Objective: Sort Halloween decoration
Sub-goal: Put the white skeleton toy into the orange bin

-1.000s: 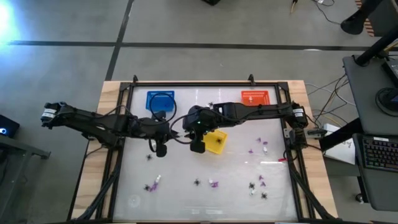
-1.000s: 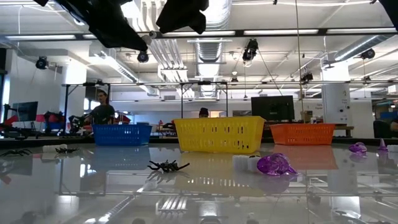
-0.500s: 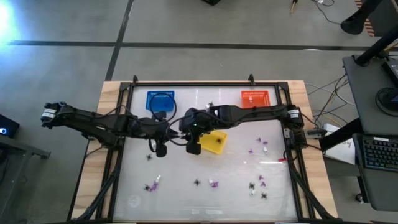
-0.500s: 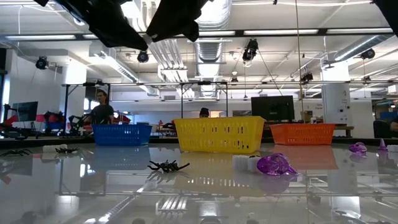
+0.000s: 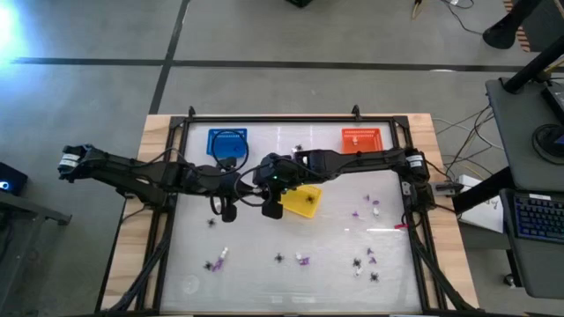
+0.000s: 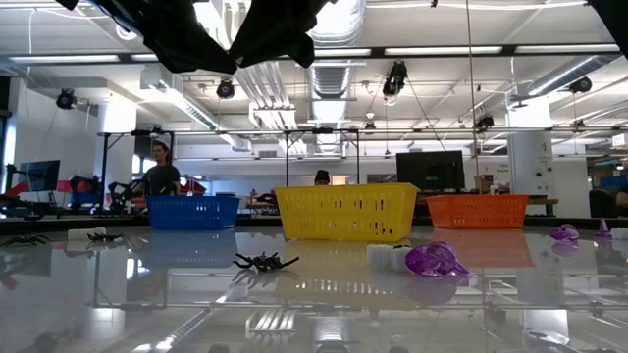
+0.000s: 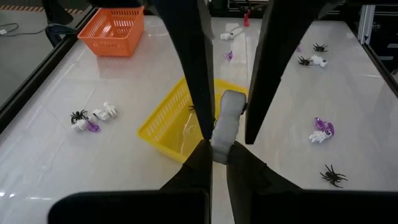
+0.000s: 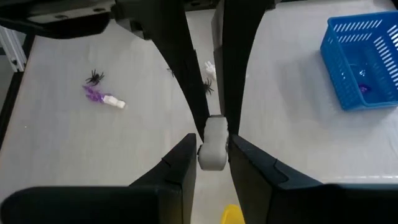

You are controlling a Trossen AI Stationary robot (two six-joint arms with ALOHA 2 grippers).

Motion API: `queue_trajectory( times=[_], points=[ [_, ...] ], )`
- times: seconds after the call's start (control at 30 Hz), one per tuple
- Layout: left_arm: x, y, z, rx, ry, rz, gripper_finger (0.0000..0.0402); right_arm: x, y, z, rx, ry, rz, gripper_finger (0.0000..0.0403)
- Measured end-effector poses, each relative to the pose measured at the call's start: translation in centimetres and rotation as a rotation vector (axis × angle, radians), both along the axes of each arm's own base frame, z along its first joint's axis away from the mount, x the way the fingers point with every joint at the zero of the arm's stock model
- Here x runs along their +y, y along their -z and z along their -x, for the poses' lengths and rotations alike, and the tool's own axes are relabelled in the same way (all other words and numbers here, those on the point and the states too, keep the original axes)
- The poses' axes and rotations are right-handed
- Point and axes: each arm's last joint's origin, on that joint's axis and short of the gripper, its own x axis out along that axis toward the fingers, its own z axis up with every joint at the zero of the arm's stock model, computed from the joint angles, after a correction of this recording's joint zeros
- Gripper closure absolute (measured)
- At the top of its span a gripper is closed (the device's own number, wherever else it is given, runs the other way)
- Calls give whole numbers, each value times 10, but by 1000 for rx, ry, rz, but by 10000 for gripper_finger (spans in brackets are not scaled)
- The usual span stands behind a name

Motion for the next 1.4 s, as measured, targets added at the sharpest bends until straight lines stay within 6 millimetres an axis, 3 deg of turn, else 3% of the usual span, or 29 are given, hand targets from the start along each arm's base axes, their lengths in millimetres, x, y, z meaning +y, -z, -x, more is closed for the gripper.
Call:
queue_trajectory(
  times=[0.2, 0.5, 0.77, 1.1, 1.4],
  points=[
    [1, 0, 0, 5, -2, 0, 401, -1, 0, 0, 0, 22, 18, 379],
    [1, 1, 0, 9, -2, 0, 398, -2, 0, 0, 2, 61, -21, 382],
    [1, 3, 1, 32, -2, -3, 348, -3, 2, 3, 39, 148, -34, 384],
    [1, 9, 6, 108, -6, -15, 286, -9, -8, 22, 107, 331, 10, 384],
    [3, 5, 15, 124, -14, -25, 289, -32, 3, 53, 391, 577, 68, 385]
  ],
)
